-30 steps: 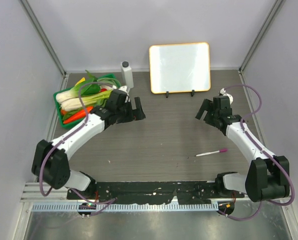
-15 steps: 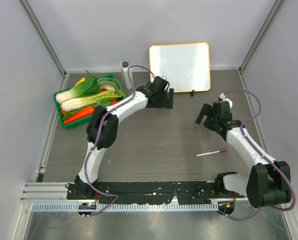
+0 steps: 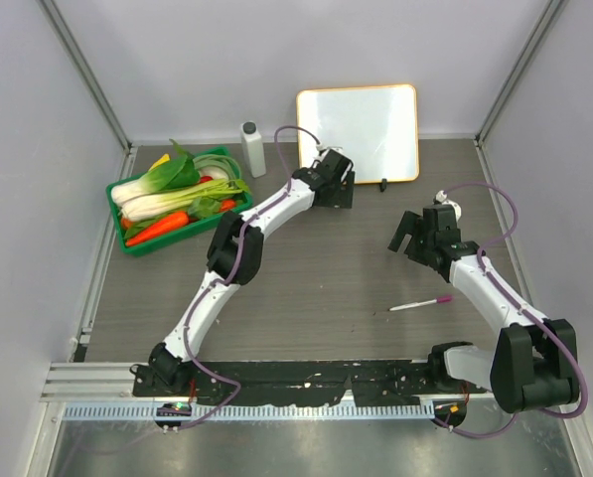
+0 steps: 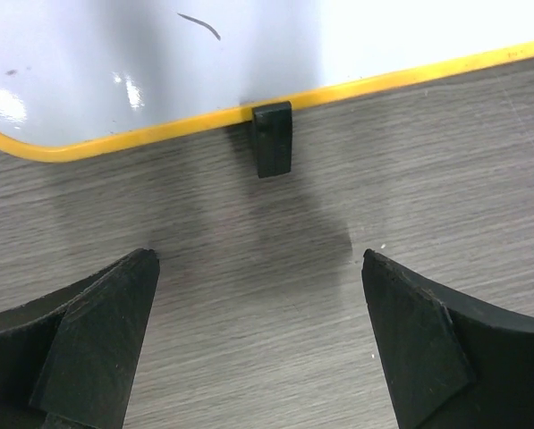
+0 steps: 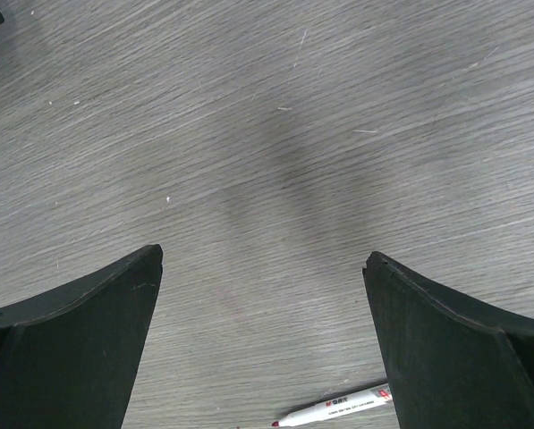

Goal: Write a sentence on the whiteboard
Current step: Move the whiteboard to the center of the board.

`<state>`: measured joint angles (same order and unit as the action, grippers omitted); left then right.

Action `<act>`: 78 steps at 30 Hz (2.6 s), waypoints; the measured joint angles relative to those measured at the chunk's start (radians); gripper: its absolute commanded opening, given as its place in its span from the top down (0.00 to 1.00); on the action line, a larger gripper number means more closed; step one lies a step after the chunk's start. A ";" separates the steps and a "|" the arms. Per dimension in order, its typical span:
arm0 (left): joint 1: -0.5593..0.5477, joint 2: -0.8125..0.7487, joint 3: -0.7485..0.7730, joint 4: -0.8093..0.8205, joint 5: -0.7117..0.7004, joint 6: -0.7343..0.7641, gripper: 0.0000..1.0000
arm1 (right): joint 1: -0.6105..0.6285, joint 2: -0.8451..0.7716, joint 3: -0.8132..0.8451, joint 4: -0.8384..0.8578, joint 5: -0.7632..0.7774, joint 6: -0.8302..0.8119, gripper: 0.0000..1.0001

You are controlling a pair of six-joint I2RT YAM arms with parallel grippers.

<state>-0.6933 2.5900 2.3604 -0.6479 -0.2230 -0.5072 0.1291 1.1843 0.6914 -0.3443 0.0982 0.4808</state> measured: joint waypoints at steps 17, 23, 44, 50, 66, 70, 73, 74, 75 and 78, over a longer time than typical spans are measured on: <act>0.002 0.112 0.146 0.059 -0.077 0.020 0.41 | 0.000 0.040 0.000 0.001 0.009 0.000 0.00; 0.011 0.138 0.178 0.089 -0.073 0.016 0.57 | 0.000 0.073 0.000 0.003 0.011 0.000 0.01; 0.024 0.068 0.021 0.197 -0.070 0.044 1.00 | 0.000 0.079 0.000 0.023 -0.014 0.000 0.01; 0.011 -0.059 -0.200 0.243 -0.096 0.047 1.00 | 0.000 0.057 0.000 0.022 -0.016 0.000 0.01; -0.102 -0.377 -0.735 0.344 -0.200 -0.037 1.00 | 0.000 -0.155 -0.037 -0.049 -0.022 0.028 0.01; -0.130 -0.458 -0.855 0.352 -0.213 -0.075 1.00 | 0.000 -0.201 -0.050 -0.061 -0.028 0.034 0.01; -0.140 -0.513 -0.935 0.354 -0.214 -0.110 1.00 | 0.000 -0.226 -0.059 -0.082 -0.034 0.038 0.04; -0.144 -0.533 -0.962 0.353 -0.214 -0.119 1.00 | 0.000 -0.233 -0.063 -0.087 -0.035 0.038 0.04; -0.146 -0.552 -0.987 0.352 -0.217 -0.129 1.00 | 0.000 -0.240 -0.066 -0.094 -0.037 0.039 0.04; -0.155 -0.603 -1.053 0.334 -0.232 -0.159 1.00 | 0.000 -0.261 -0.069 -0.110 -0.040 0.041 0.04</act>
<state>-0.8486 1.9873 1.3075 -0.3141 -0.4545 -0.6666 0.1291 0.9237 0.6220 -0.4545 0.0586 0.5217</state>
